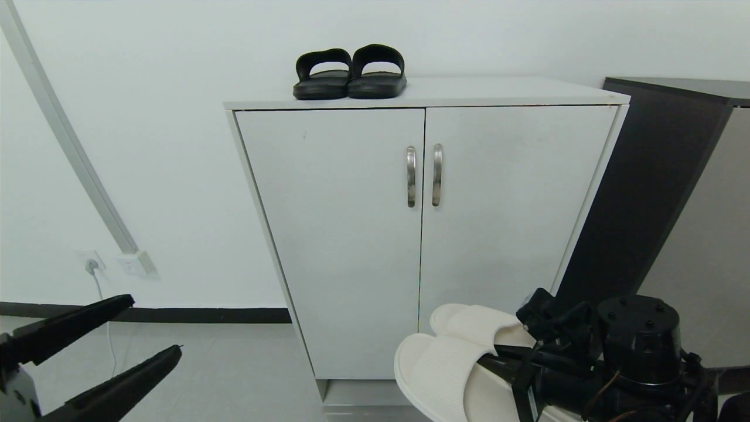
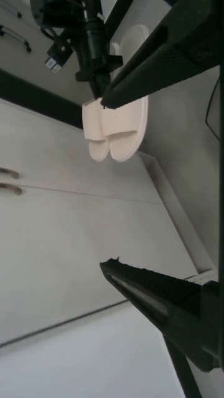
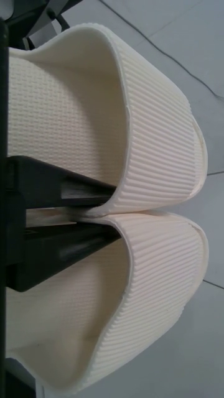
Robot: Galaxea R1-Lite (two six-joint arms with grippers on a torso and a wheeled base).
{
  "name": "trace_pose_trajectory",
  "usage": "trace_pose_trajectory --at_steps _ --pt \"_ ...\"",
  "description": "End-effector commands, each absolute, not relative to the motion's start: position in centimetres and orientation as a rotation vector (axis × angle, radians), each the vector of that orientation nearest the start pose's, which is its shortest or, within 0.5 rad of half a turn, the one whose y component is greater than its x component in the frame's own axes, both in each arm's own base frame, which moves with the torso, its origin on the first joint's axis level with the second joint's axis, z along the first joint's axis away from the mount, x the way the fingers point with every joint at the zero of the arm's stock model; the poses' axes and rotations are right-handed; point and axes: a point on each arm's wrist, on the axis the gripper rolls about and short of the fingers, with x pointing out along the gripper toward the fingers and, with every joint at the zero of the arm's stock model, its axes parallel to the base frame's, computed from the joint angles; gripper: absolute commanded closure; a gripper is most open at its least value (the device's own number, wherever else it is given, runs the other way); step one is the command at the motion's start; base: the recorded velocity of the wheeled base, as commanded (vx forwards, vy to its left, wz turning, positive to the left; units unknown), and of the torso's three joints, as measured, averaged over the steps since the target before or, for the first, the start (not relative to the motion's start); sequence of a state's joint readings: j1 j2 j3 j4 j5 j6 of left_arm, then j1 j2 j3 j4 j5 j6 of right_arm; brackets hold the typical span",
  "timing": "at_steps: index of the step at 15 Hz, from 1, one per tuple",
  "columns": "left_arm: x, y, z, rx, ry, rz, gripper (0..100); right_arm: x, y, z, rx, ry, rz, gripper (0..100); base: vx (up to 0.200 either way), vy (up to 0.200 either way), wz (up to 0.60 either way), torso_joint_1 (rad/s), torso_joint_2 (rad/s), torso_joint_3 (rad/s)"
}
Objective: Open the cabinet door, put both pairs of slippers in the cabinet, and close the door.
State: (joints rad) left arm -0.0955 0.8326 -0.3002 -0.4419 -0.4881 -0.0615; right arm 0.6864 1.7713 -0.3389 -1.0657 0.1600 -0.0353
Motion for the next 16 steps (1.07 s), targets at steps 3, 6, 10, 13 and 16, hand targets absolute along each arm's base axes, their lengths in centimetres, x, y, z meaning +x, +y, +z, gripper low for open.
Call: trace_pose_trajectory --at_steps 3,6,10,13,16 --pt "12.3 -4.1 19.2 -0.077 0.184 -0.724 0 19.3 16.5 9.3 -0.135 0.356 0.848 100 0.000 0.000 0.00 0.000 0.00 0.000" --pt "13.8 -6.1 19.0 -0.069 0.174 -0.817 0 19.3 16.5 9.3 -0.134 0.354 0.850 100 0.000 0.000 0.00 0.000 0.00 0.000" --pt "14.3 -8.4 20.7 -0.104 0.146 -0.944 0 19.4 16.6 9.3 -0.132 0.350 0.849 100 0.000 0.000 0.00 0.000 0.00 0.000" --pt "15.3 -10.1 21.5 -0.120 0.155 -1.000 0 19.6 16.8 8.8 -0.133 0.356 0.849 100 0.000 0.000 0.00 0.000 0.00 0.000" --pt "16.6 -11.0 21.9 -0.119 0.159 -1.009 0 19.7 16.8 8.9 -0.123 0.335 0.846 100 0.000 0.000 0.00 0.000 0.00 0.000"
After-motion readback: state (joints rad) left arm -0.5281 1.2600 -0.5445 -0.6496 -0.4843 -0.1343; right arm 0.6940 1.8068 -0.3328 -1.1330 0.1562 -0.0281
